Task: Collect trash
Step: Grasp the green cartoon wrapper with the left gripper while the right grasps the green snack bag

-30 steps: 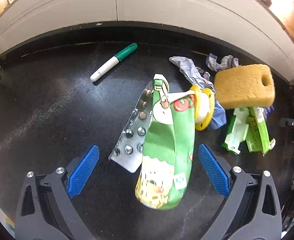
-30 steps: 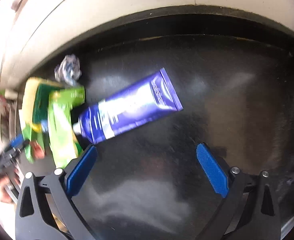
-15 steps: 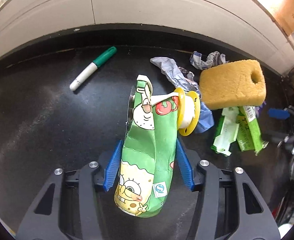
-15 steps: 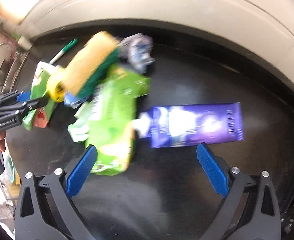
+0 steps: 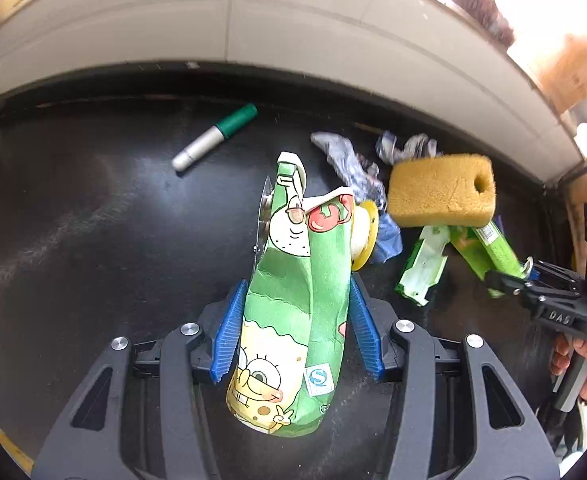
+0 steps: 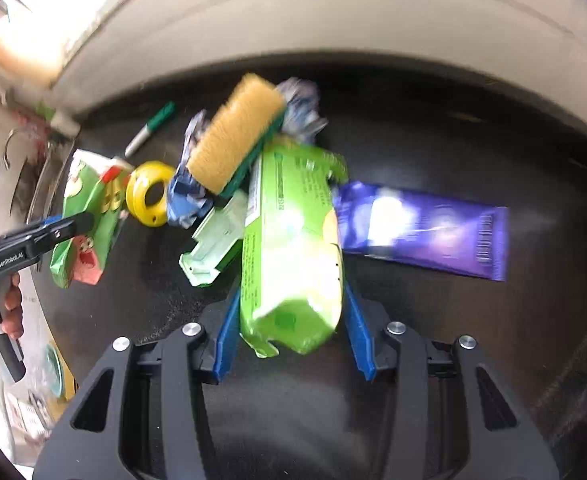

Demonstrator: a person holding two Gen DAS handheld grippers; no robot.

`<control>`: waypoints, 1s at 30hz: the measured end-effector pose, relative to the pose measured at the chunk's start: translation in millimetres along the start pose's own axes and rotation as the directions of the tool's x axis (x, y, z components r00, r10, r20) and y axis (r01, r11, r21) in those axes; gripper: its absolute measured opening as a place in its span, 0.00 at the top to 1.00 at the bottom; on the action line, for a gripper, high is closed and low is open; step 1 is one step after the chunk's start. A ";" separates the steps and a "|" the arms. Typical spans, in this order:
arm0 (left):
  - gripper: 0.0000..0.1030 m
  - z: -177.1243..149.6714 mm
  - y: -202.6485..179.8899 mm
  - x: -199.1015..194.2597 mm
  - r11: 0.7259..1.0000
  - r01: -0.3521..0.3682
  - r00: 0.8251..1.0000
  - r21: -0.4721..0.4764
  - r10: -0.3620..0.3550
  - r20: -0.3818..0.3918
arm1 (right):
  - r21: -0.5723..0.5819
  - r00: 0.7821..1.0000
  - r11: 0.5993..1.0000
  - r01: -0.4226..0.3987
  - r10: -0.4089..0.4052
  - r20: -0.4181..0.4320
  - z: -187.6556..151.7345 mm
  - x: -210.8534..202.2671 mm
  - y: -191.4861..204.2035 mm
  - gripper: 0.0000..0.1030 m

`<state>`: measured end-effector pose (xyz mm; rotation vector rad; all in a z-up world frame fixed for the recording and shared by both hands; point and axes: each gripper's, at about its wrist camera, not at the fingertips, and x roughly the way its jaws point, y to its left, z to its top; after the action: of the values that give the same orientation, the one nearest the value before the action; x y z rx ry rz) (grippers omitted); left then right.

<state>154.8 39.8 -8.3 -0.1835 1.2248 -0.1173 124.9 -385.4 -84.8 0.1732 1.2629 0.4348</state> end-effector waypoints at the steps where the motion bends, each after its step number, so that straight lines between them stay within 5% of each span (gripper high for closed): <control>1: 0.52 -1.0 0.3 -7.9 1.000 -0.004 1.000 0.005 0.004 0.019 | 0.008 1.000 1.000 0.004 -0.004 0.015 -2.2 -8.4 -4.6 0.55; 8: 0.53 1.4 -4.9 -37.9 0.999 0.039 0.995 0.031 -0.042 0.090 | 0.054 0.995 0.999 0.004 -0.009 0.101 -12.8 -43.6 -7.9 0.55; 13: 0.53 -0.5 7.6 -48.1 0.983 0.176 0.979 -0.056 -0.169 0.112 | 0.070 0.981 0.998 -0.007 -0.006 0.195 -18.3 -73.7 -15.0 0.55; 26: 0.48 -35.9 2.2 12.5 0.996 0.078 0.996 -0.040 -0.079 -0.048 | 0.087 0.999 0.996 0.016 -0.020 0.039 -60.8 -12.2 -29.6 0.53; 30: 0.35 -45.1 -0.7 26.1 0.999 0.037 0.996 -0.015 -0.038 -0.083 | 0.094 1.000 0.995 0.017 -0.017 0.002 -67.5 2.8 -29.0 0.52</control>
<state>121.0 30.8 -47.0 -0.2146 1.3060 -0.1507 68.1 -417.9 -118.3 0.2428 1.2818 0.3599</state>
